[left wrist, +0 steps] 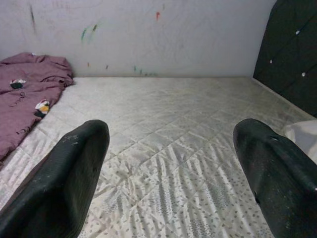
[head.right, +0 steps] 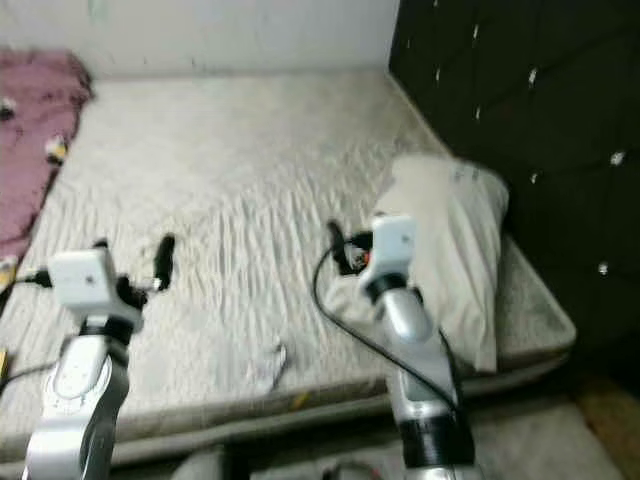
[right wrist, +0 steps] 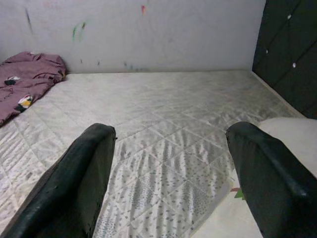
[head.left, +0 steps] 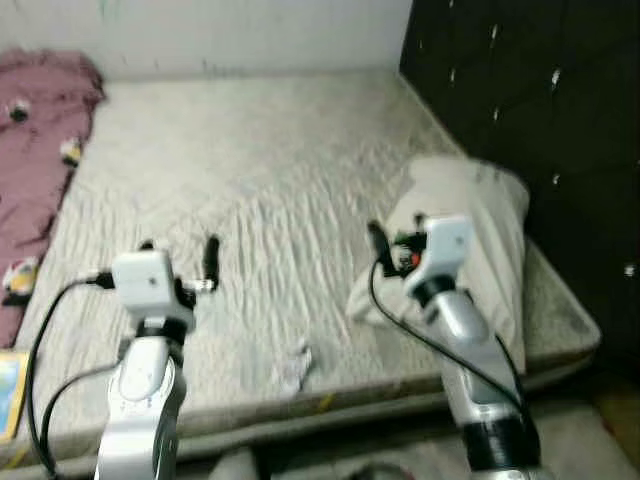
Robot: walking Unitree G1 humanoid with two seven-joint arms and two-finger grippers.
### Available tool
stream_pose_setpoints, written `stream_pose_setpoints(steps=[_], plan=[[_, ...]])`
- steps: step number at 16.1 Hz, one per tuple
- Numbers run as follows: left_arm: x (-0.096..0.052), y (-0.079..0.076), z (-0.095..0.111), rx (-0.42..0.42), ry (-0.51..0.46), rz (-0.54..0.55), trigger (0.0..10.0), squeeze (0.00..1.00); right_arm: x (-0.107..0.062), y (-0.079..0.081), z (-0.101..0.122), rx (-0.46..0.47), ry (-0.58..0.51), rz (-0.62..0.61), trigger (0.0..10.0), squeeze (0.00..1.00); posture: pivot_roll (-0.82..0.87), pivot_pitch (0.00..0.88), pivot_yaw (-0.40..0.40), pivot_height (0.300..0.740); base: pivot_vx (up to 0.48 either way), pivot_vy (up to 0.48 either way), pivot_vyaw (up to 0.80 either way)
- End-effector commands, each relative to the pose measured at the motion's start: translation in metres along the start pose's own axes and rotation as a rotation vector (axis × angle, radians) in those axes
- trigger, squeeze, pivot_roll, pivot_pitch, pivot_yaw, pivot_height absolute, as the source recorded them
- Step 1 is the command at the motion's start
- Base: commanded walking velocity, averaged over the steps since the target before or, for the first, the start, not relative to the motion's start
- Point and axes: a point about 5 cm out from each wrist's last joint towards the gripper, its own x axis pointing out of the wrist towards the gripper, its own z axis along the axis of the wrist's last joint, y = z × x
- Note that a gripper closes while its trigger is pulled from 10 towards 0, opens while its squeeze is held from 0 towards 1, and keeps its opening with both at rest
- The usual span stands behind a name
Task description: Clean up the room
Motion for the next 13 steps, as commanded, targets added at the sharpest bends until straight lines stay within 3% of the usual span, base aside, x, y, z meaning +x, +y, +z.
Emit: stream_pose_setpoints(steps=[1,4,10,13], plan=[[-0.0011,-0.0022,0.0017,0.008,-0.003,-0.001,10.0,0.0,-0.0024,-0.0075,0.002,-0.013,-0.005,-0.021,10.0,0.0,-0.02,0.05,-0.013,0.74,0.0,0.0,0.0],[-0.0038,0.0007,0.0002,0.028,0.011,0.025,10.0,0.0,-0.0049,-0.009,-0.0005,-0.008,0.005,-0.028,10.0,0.0,-0.01,0.07,-0.011,0.74,0.0,0.0,0.0],[-0.008,-0.0015,0.0001,0.022,0.03,-0.002,10.0,0.0,-0.0057,-0.0081,-0.0013,-0.035,0.012,-0.028,10.0,0.0,-0.01,0.1,-0.005,0.74,0.0,0.0,0.67],[-0.0109,0.0046,-0.003,0.058,0.05,0.026,10.0,0.0,-0.0068,-0.0104,-0.0022,-0.012,0.01,-0.056,10.0,0.0,0.0,0.105,0.001,0.74,0.0,0.0,0.0]])
